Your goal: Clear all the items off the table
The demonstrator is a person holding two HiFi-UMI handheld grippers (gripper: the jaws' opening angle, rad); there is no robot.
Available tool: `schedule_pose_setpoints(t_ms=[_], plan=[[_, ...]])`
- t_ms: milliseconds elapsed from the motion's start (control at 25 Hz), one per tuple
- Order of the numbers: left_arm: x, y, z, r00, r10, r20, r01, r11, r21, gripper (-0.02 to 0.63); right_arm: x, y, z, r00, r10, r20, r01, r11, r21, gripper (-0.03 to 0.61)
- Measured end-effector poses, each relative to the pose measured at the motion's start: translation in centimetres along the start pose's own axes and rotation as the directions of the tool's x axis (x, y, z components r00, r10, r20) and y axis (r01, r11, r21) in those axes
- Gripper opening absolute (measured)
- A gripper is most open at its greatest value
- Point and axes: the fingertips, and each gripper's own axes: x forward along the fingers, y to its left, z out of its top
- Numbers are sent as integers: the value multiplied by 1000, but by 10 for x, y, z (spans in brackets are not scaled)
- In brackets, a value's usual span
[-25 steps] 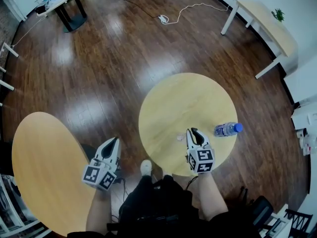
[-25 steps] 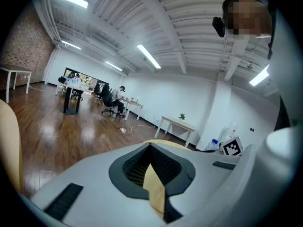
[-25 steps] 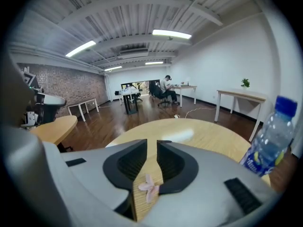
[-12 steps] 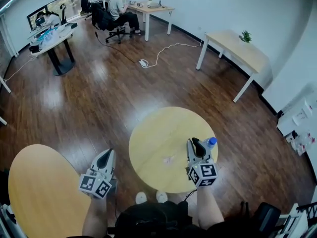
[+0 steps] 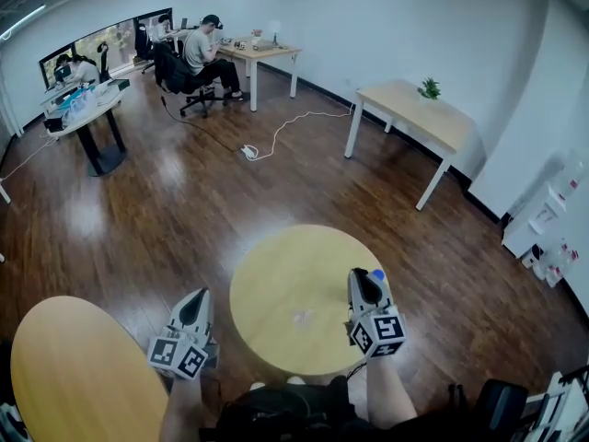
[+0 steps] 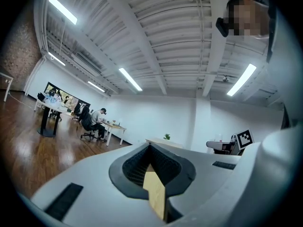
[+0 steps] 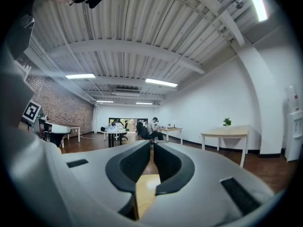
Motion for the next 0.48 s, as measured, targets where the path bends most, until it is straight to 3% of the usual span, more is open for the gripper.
schedule_pose_setpoints(t_ms=[480], plan=[[-16, 6, -7, 998, 62, -6, -62, 998, -1, -8, 12, 3, 0, 999, 20, 36, -21, 999, 24, 3]])
